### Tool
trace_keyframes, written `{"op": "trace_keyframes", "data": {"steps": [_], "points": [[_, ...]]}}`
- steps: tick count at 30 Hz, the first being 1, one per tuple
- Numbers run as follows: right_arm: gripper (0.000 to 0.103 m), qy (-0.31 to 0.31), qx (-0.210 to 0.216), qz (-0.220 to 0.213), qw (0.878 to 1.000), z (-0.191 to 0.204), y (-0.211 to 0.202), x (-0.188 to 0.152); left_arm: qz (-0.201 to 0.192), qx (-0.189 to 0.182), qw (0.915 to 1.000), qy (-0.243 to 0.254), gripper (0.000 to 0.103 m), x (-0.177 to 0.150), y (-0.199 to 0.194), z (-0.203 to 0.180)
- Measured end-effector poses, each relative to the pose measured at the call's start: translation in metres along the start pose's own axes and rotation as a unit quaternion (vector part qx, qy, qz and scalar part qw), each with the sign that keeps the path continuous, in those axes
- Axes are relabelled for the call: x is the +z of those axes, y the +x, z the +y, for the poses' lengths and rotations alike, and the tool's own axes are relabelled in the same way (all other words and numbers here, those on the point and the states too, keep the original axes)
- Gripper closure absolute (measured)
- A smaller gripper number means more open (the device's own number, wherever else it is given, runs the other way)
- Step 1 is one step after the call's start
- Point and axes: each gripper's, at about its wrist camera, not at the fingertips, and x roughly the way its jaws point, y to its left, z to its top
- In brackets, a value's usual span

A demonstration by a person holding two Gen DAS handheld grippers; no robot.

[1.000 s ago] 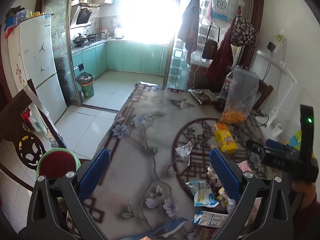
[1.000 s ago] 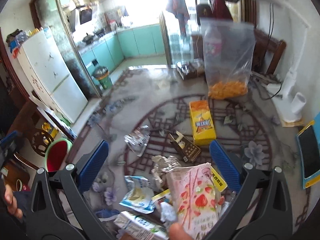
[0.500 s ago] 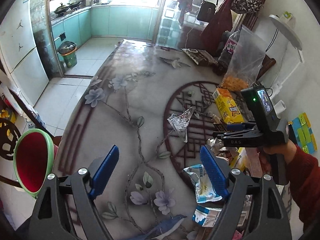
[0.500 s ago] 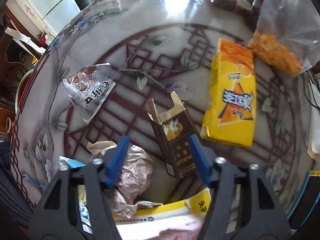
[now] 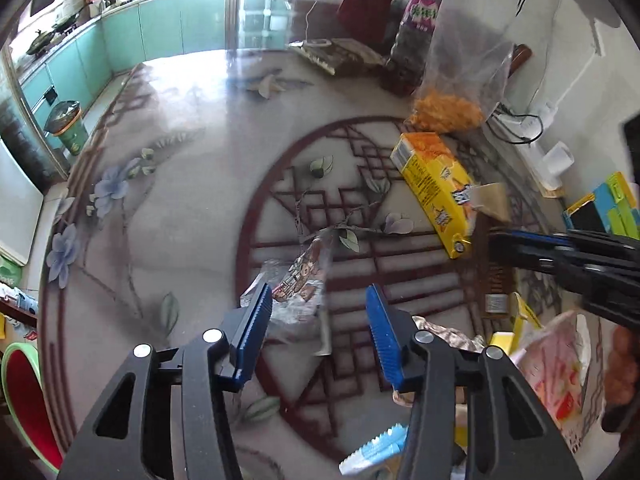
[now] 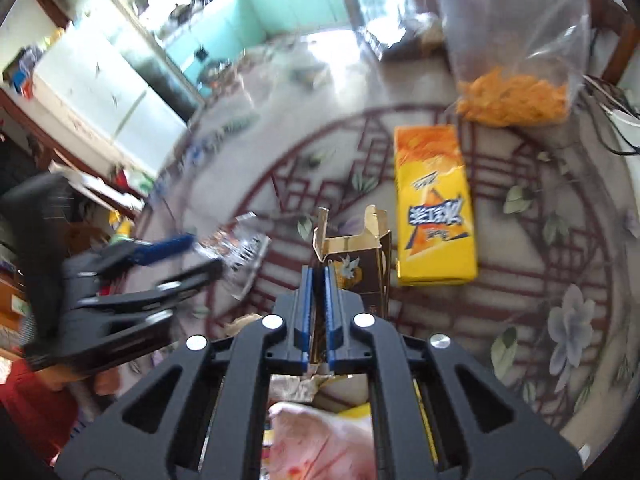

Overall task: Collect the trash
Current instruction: 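Reach the right tool to the torn brown cardboard box and grasp it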

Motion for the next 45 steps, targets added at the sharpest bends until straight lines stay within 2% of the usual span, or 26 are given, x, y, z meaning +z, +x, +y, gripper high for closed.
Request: {"op": "trace_keyframes", "data": {"steps": [3,4,5,6,11,16,20,23,26,27,28,29,30,32,36,38,42,45], "points": [[0.097,0.007,0.006,-0.019,1.0,0.0,-0.018,-0.003,0.018,-0.018,0.9997,-0.003,0.071,0.004,0.012,-0.003],[0.097,0.006,0.005,-0.022,1.0,0.007,-0.021,-0.003,0.02,-0.022,0.9995,-0.002,0.079,0.003,0.012,-0.003],[0.097,0.002,0.003,-0.026,1.0,0.009,-0.026,-0.005,0.023,-0.028,0.9993,0.0,0.096,0.002,0.014,-0.003],[0.097,-0.002,0.002,-0.029,1.0,0.012,-0.03,-0.006,0.026,-0.034,0.9991,0.0,0.103,0.002,0.018,-0.003],[0.097,-0.006,0.012,-0.045,0.999,0.028,-0.041,-0.016,0.008,-0.043,0.999,-0.012,0.103,-0.009,-0.001,-0.001],[0.097,-0.014,0.028,-0.067,0.997,0.046,-0.065,-0.022,-0.047,-0.04,0.9972,-0.042,0.103,-0.026,-0.054,0.018],[0.097,-0.029,0.037,-0.079,0.996,0.064,-0.079,-0.029,-0.084,-0.022,0.994,-0.066,0.103,-0.05,-0.098,0.038],[0.097,-0.037,0.04,-0.076,0.996,0.075,-0.08,-0.035,-0.096,-0.012,0.9916,-0.086,0.103,-0.062,-0.117,0.051],[0.096,-0.034,0.041,-0.08,0.995,0.081,-0.084,-0.042,-0.087,-0.035,0.9917,-0.088,0.103,-0.06,-0.116,0.056],[0.096,-0.029,0.04,-0.085,0.995,0.081,-0.088,-0.046,-0.087,-0.043,0.9918,-0.083,0.1,-0.057,-0.113,0.053],[0.096,-0.023,0.038,-0.09,0.995,0.079,-0.092,-0.049,-0.086,-0.05,0.9921,-0.076,0.077,-0.051,-0.107,0.045],[0.097,-0.017,0.034,-0.095,0.995,0.078,-0.096,-0.052,-0.087,-0.055,0.9922,-0.071,0.047,-0.049,-0.104,0.04],[0.096,-0.009,0.029,-0.1,0.995,0.074,-0.101,-0.057,-0.091,-0.062,0.9917,-0.066,0.04,-0.043,-0.096,0.031],[0.096,0.003,0.02,-0.105,0.994,0.069,-0.11,-0.064,-0.08,-0.079,0.9924,-0.051,0.04,-0.032,-0.075,0.012],[0.096,0.037,0.003,-0.102,0.994,0.047,-0.121,-0.083,-0.032,-0.061,0.9976,0.009,0.038,-0.008,-0.029,-0.026],[0.096,0.055,-0.004,-0.099,0.994,0.035,-0.123,-0.09,-0.013,-0.049,0.9984,0.026,0.032,-0.002,-0.011,-0.037],[0.096,0.079,-0.016,-0.088,0.993,0.015,-0.116,-0.095,0.017,-0.041,0.999,0.003,0.032,0.004,0.017,-0.035],[0.096,0.081,-0.013,-0.081,0.993,0.01,-0.106,-0.091,0.041,-0.052,0.9975,-0.027,0.035,0.004,0.033,-0.026]]}}
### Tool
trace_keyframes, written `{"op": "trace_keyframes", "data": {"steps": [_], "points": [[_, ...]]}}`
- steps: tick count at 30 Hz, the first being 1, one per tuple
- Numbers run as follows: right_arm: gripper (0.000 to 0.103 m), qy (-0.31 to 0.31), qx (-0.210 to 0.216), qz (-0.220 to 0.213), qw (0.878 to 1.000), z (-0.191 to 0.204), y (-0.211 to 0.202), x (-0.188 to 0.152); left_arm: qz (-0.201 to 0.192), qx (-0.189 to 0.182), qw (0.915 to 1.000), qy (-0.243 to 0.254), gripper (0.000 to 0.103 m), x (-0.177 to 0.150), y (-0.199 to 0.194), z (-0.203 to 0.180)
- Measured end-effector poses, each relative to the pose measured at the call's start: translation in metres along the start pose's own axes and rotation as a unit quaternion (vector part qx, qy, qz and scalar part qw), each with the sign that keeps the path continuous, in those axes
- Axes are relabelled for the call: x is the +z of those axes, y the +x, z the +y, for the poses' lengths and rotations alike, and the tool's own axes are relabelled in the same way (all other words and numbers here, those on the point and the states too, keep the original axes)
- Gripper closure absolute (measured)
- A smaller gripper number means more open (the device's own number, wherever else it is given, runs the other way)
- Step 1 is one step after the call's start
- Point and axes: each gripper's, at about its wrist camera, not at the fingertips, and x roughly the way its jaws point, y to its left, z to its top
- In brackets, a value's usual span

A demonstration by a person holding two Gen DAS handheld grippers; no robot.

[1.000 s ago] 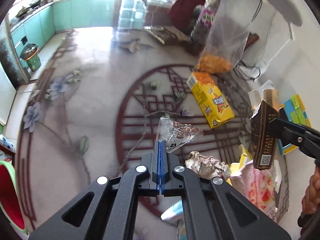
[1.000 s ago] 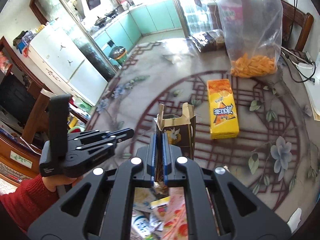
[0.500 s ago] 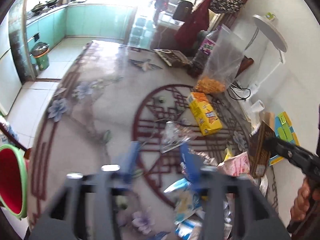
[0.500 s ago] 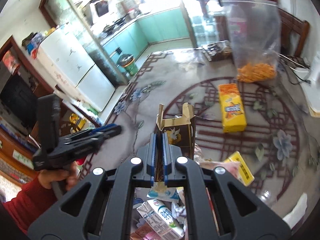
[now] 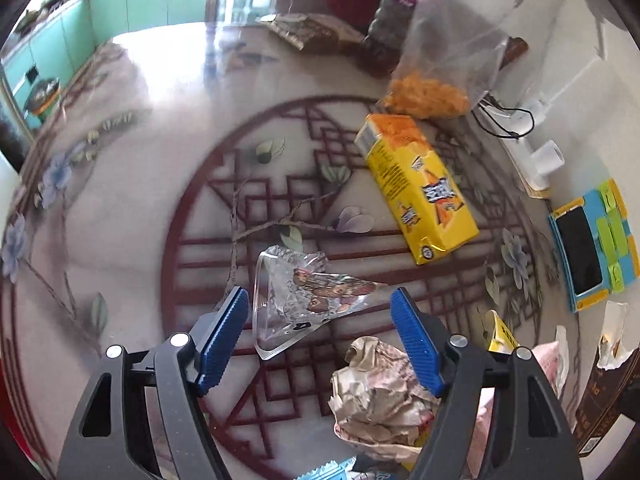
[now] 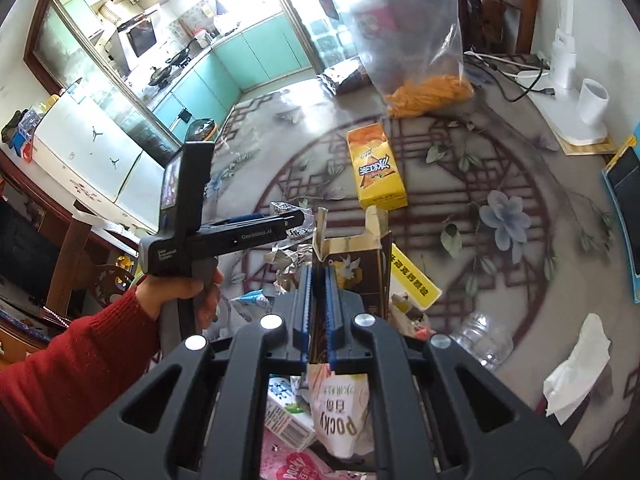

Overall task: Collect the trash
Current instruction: 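Reach the right tool to the torn brown cardboard box and grasp it, then grasp the clear plastic wrapper with the left tool while the right tool holds the box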

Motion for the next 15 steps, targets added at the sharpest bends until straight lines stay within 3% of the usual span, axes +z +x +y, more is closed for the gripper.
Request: {"op": "trace_keyframes", "data": {"steps": [1,4,9,15], "points": [[0.096,-0.002,0.002,0.001,1.0,0.001,0.002,0.002,0.003,-0.002,1.0,-0.004,0.04,-0.001,0.003,0.002],[0.096,-0.011,0.007,0.004,1.0,0.006,0.011,0.007,0.016,-0.012,0.9998,-0.008,0.076,-0.004,0.01,0.008],[0.096,-0.024,0.023,0.005,0.999,0.019,0.02,0.014,0.011,-0.04,0.9989,-0.021,0.103,-0.009,0.008,0.016],[0.096,-0.023,0.034,0.004,0.999,0.025,0.02,0.011,-0.026,-0.027,0.9991,-0.019,0.1,-0.009,-0.016,0.018]]}}
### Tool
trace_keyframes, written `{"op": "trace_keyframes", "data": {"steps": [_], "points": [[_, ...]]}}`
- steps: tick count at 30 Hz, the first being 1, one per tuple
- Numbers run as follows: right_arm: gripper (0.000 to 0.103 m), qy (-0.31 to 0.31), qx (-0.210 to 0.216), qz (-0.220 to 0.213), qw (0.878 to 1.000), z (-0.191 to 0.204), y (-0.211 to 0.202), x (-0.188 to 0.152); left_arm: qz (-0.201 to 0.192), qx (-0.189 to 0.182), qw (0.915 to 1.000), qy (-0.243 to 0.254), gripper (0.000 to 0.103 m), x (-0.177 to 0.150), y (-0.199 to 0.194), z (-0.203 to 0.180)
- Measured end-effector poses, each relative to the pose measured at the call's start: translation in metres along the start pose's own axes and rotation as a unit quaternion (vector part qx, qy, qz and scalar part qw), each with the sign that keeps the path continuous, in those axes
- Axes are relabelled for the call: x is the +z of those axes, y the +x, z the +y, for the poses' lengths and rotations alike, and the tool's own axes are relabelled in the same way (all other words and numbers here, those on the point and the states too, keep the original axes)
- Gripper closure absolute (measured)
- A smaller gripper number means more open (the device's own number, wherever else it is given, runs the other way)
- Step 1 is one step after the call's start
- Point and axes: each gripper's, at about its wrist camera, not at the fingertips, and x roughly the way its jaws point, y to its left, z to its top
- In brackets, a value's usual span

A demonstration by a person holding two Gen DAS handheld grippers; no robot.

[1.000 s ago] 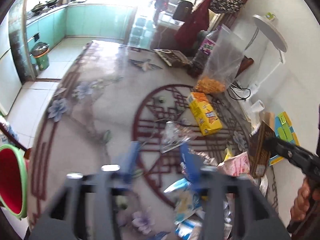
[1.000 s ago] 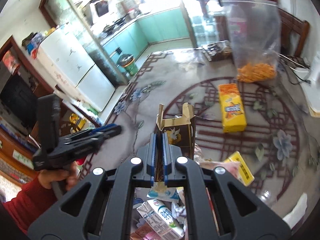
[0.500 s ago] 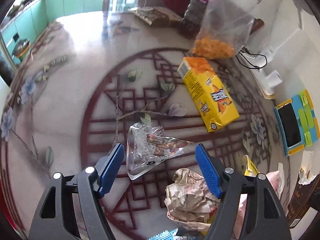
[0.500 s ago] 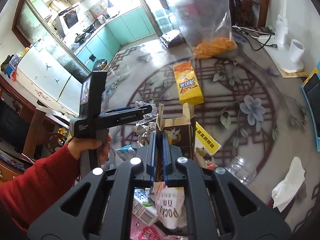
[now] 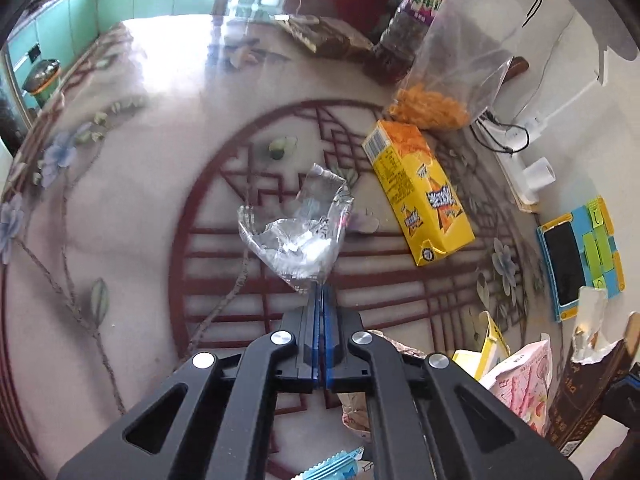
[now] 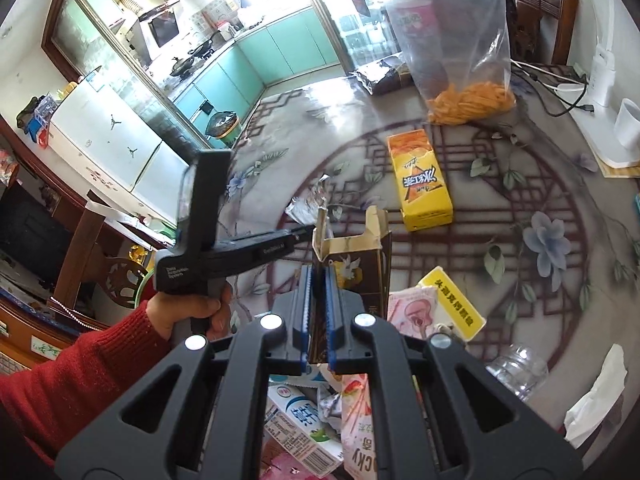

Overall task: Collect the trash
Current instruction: 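Grasp the clear plastic wrapper with the left tool while the right tool holds the box, then carry both items over the red bucket and open both tools to drop them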

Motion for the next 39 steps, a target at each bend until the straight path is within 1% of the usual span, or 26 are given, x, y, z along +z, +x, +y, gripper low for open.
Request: {"op": "trace_keyframes", "data": {"steps": [1,2,5,6,8,9,12,15,16,17,18,19,20,22,24,27,29,32,35,37,39], "points": [[0.096,0.002,0.0,0.002,1.0,-0.001,0.0,-0.002,-0.007,0.002,1.0,0.0,0.084,0.001,-0.005,0.0],[0.096,0.003,0.0,0.004,1.0,-0.001,0.0,-0.003,-0.015,0.003,0.9999,0.0,0.071,0.001,-0.01,0.0],[0.096,0.004,-0.002,0.01,1.0,-0.003,0.002,-0.004,-0.022,0.003,0.9997,0.008,0.072,0.003,-0.021,0.0],[0.096,0.004,-0.001,0.011,1.0,-0.003,0.003,-0.005,-0.027,0.007,0.9996,0.009,0.069,0.003,-0.024,0.001],[0.096,0.006,0.001,0.012,1.0,-0.004,0.005,-0.004,-0.039,0.017,0.999,0.011,0.049,0.005,-0.03,0.002],[0.096,0.006,0.003,0.011,1.0,-0.004,0.006,-0.004,-0.041,0.02,0.9989,0.015,0.049,0.006,-0.03,0.002],[0.096,0.005,0.01,0.008,1.0,-0.001,0.008,-0.002,-0.033,0.043,0.998,0.032,0.049,0.016,-0.022,0.002],[0.096,0.004,0.014,0.01,1.0,0.0,0.009,-0.003,-0.012,0.046,0.9984,0.029,0.049,0.024,-0.006,0.005],[0.096,0.004,0.014,0.012,1.0,0.0,0.01,-0.003,-0.005,0.046,0.9985,0.029,0.051,0.026,-0.002,0.005],[0.096,0.006,0.013,0.015,1.0,-0.001,0.011,-0.003,0.002,0.045,0.9985,0.033,0.054,0.029,0.004,0.004],[0.096,0.007,0.012,0.017,1.0,-0.002,0.012,-0.003,0.008,0.042,0.9984,0.037,0.062,0.031,0.007,0.003],[0.096,0.007,0.011,0.018,1.0,-0.003,0.012,-0.003,0.02,0.039,0.998,0.045,0.086,0.033,0.012,0.001],[0.096,0.008,0.011,0.019,1.0,-0.004,0.012,-0.002,0.03,0.036,0.9978,0.047,0.09,0.033,0.016,0.001],[0.096,0.009,0.011,0.016,1.0,-0.005,0.011,-0.001,0.024,0.025,0.9985,0.044,0.094,0.031,0.011,0.001],[0.096,0.008,0.013,0.011,1.0,-0.003,0.007,0.0,0.005,0.021,0.9991,0.038,0.096,0.025,-0.003,0.001],[0.096,0.003,0.019,0.01,1.0,0.003,0.005,0.001,-0.044,0.012,0.9987,0.022,0.096,0.012,-0.042,0.0],[0.096,-0.004,0.027,0.01,1.0,0.011,0.005,0.002,-0.075,0.015,0.9969,0.017,0.096,-0.001,-0.074,0.003],[0.096,-0.023,0.045,0.008,0.999,0.032,0.007,0.003,-0.103,0.039,0.9939,0.002,0.096,-0.024,-0.118,0.016],[0.096,-0.05,0.071,0.014,0.996,0.061,0.015,0.002,-0.121,0.064,0.9896,-0.043,0.096,-0.051,-0.156,0.044],[0.096,-0.071,0.095,0.025,0.993,0.085,0.026,0.001,-0.136,0.086,0.9842,-0.075,0.096,-0.069,-0.179,0.065],[0.096,-0.091,0.122,0.037,0.988,0.112,0.038,0.0,-0.154,0.118,0.9755,-0.104,0.096,-0.089,-0.204,0.09]]}}
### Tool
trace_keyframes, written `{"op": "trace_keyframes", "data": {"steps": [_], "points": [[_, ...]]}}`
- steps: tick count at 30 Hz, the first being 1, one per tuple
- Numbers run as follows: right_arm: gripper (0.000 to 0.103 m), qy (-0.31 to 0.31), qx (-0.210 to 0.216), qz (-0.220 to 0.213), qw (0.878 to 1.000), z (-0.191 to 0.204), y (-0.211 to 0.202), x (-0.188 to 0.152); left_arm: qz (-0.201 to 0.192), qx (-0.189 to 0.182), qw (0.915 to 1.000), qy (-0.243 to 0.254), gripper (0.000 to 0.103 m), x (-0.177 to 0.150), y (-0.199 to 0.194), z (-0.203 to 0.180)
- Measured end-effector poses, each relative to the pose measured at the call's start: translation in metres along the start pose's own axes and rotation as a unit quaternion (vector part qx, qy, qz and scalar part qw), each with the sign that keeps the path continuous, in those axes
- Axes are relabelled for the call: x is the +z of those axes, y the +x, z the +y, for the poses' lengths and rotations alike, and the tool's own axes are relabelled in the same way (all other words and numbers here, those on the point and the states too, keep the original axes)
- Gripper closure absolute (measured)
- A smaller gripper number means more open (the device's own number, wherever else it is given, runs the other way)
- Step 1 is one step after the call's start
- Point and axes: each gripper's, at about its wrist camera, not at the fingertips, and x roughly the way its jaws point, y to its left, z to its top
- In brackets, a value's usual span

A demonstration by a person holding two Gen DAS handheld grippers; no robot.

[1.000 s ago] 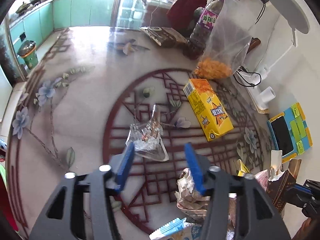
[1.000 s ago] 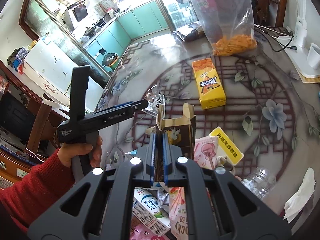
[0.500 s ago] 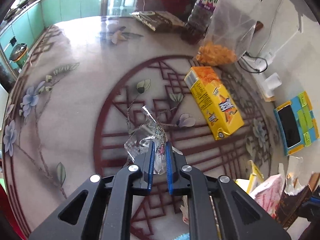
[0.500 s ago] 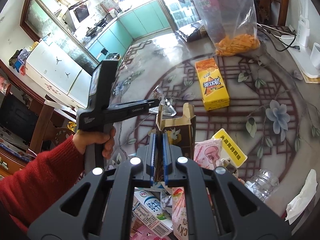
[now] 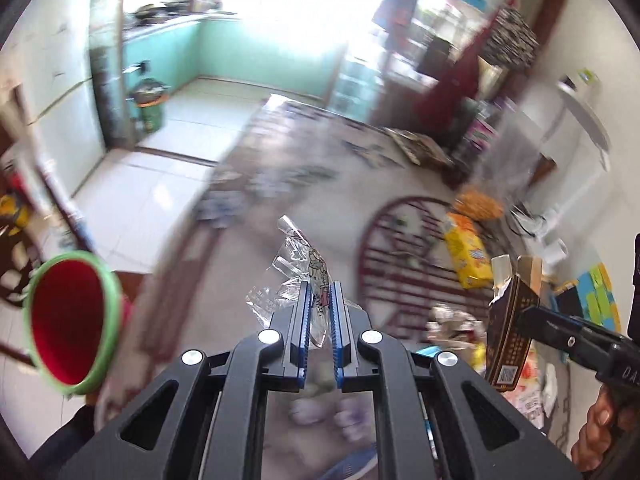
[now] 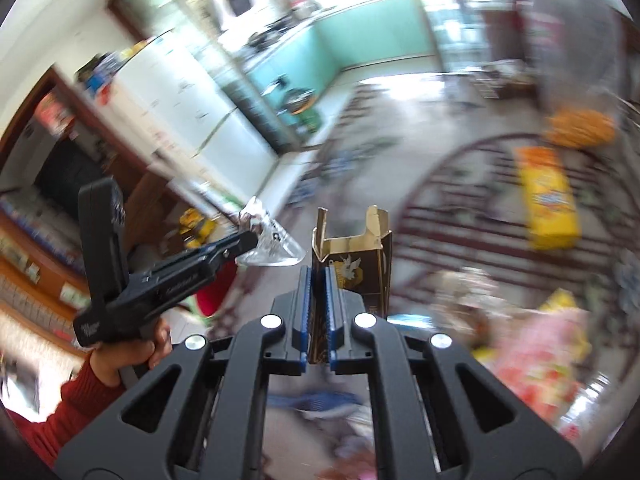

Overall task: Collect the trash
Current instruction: 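Carry both items over the red bucket and open both tools to drop them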

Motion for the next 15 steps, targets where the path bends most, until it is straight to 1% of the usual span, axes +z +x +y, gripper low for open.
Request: {"op": "trace_keyframes", "data": {"steps": [3,4,6,9,12,15], "points": [[0.096,-0.035,0.05,0.019,0.998,0.043,0.036,0.009,-0.02,0.047,0.9981,-0.035,0.096,-0.006,-0.029,0.051],[0.096,-0.047,0.068,0.027,0.996,0.059,0.05,0.013,-0.027,0.065,0.9964,-0.048,0.096,-0.009,-0.038,0.07],[0.096,-0.069,0.103,0.044,0.991,0.092,0.081,0.019,-0.033,0.089,0.9928,-0.073,0.096,-0.01,-0.05,0.105],[0.096,-0.102,0.136,0.066,0.983,0.139,0.125,0.026,-0.039,0.129,0.9859,-0.1,0.096,-0.014,-0.062,0.154],[0.096,-0.123,0.163,0.091,0.975,0.178,0.168,0.028,-0.033,0.162,0.9799,-0.112,0.096,-0.012,-0.062,0.194],[0.094,-0.143,0.175,0.113,0.968,0.215,0.211,0.028,-0.028,0.184,0.9744,-0.126,0.096,-0.009,-0.061,0.232]]}}
